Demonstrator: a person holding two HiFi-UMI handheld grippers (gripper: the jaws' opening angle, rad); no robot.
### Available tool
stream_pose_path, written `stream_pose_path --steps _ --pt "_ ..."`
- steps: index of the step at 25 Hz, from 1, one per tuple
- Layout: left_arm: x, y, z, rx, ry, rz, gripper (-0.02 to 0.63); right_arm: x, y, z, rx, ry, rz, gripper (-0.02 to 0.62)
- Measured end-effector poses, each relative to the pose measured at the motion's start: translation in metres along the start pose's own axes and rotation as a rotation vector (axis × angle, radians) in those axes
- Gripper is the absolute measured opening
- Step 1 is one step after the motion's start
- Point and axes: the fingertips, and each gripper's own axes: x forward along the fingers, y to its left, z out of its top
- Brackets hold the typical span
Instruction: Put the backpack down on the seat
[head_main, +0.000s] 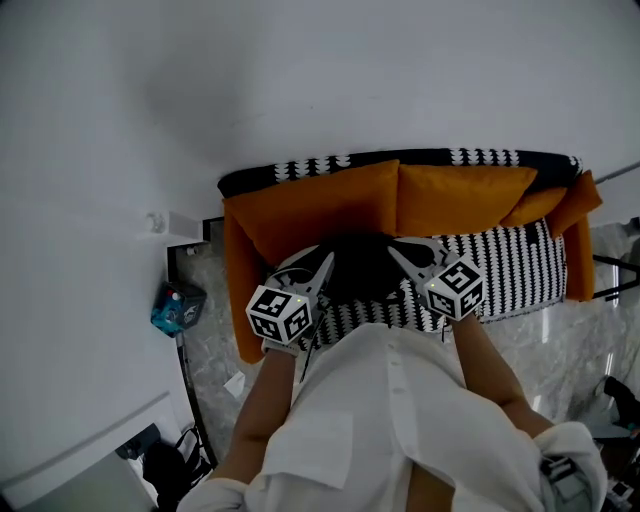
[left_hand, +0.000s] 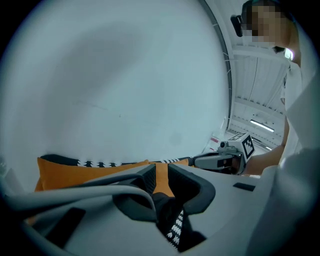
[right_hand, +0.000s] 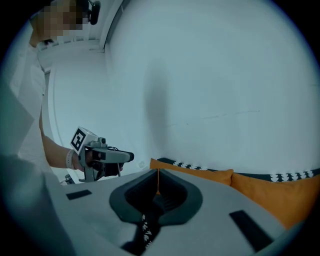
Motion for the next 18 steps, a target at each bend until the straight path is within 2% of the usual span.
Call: stream_pose_path --steps 6,11,18 --pt "-0.001 -0.006 -0.001 0.007 -0.003 -0.011 0.067 -0.008 0.002 0.013 0.014 -0.073 -0.006 0.02" --pt "-0.003 -0.009 -0.003 0.007 0.002 -0.013 0.064 -0.01 0.003 0.011 -0.034 -0.046 -0.016 0.018" --pt "-0.005 -0.011 -0.004 0.005 0.003 -0.014 0.063 -0.009 0.008 0.007 -0.048 -0.03 -0.007 0.018"
